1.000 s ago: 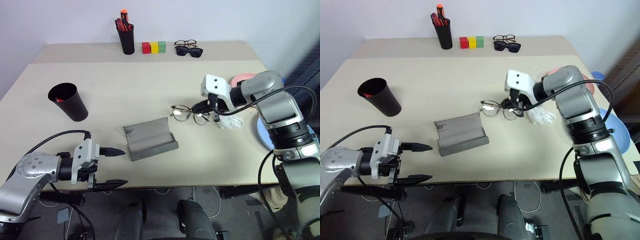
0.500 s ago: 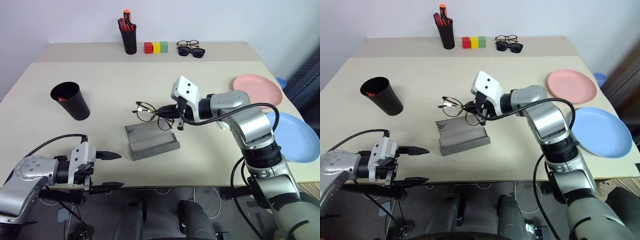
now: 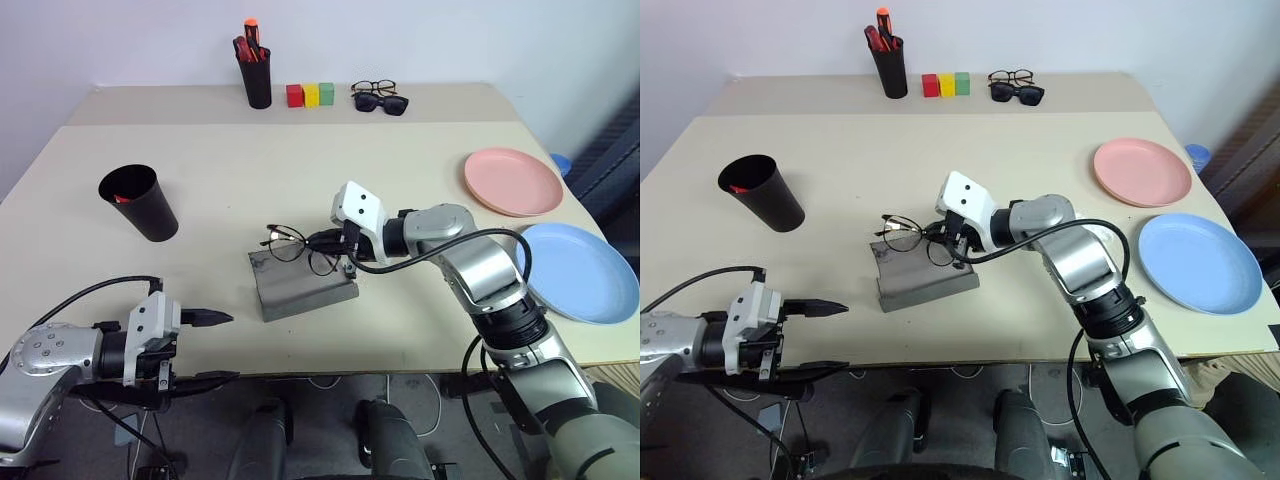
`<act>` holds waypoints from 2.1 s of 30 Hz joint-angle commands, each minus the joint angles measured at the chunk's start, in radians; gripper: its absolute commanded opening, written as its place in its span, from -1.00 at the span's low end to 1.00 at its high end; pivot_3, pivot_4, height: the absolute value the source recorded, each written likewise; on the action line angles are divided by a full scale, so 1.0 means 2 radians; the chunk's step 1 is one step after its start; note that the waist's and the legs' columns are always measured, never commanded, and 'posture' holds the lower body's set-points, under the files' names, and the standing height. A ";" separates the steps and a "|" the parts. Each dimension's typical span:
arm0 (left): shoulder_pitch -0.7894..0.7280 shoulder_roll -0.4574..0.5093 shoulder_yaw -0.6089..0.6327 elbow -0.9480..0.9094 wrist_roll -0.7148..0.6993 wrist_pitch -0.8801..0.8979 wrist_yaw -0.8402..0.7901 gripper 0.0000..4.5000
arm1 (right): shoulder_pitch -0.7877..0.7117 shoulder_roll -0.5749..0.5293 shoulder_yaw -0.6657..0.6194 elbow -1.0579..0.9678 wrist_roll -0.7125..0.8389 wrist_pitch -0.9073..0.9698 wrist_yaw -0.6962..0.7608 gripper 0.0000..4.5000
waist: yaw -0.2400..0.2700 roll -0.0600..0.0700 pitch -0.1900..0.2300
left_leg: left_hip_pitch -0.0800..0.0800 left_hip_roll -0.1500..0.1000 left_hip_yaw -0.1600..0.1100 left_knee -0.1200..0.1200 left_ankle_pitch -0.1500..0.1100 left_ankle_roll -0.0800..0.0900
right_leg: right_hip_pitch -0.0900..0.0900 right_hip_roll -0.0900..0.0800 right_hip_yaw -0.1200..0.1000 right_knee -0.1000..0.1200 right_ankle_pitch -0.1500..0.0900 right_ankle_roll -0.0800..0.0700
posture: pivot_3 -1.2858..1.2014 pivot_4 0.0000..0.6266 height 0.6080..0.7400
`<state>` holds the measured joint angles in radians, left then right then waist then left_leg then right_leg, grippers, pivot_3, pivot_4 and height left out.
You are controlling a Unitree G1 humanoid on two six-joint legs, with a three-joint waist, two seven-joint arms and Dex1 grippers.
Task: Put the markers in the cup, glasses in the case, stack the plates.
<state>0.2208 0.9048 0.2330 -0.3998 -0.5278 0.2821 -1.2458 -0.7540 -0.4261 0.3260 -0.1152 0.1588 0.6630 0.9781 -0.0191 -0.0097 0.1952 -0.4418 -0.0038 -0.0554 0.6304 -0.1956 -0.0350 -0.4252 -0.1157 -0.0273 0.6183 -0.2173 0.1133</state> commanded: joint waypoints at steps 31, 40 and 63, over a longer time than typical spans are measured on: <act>-0.190 -0.034 -0.008 0.087 0.007 0.047 0.098 0.64 | 0.140 -0.138 -0.108 -0.164 0.044 -0.037 0.021 1.00 | 0.013 -0.001 -0.001 | 0.000 0.000 0.000 0.000 0.000 0.000 | 0.001 0.000 0.000 -0.001 0.000 0.000 | 0.03 -0.52 1.00; -0.433 -0.107 -0.124 0.326 0.145 -0.033 0.150 -0.98 | 0.410 -0.197 -0.270 -0.219 0.051 -0.140 0.022 1.00 | 0.016 -0.002 -0.001 | 0.000 0.000 0.001 0.001 0.000 0.000 | 0.003 0.000 0.000 -0.002 0.000 0.001 | 0.03 -0.52 1.00; -0.572 -0.177 -0.247 0.525 0.204 -0.071 -0.178 -0.98 | 0.489 -0.164 -0.310 -0.208 0.091 -0.254 -0.006 1.00 | 0.016 -0.003 -0.001 | 0.000 0.000 0.000 0.001 0.000 0.000 | 0.003 0.000 0.000 -0.002 0.000 0.000 | 0.03 -0.52 1.00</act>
<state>-0.9399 0.5149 -0.2361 0.7563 -0.0855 0.0619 -1.5447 0.2373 -0.7478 -0.2873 -0.5245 0.3232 0.1646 0.9765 0.0119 -0.0159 0.1932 -0.4413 -0.0043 -0.0551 0.6332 -0.1955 -0.0347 -0.4187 -0.1163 -0.0281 0.6143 -0.2174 0.1139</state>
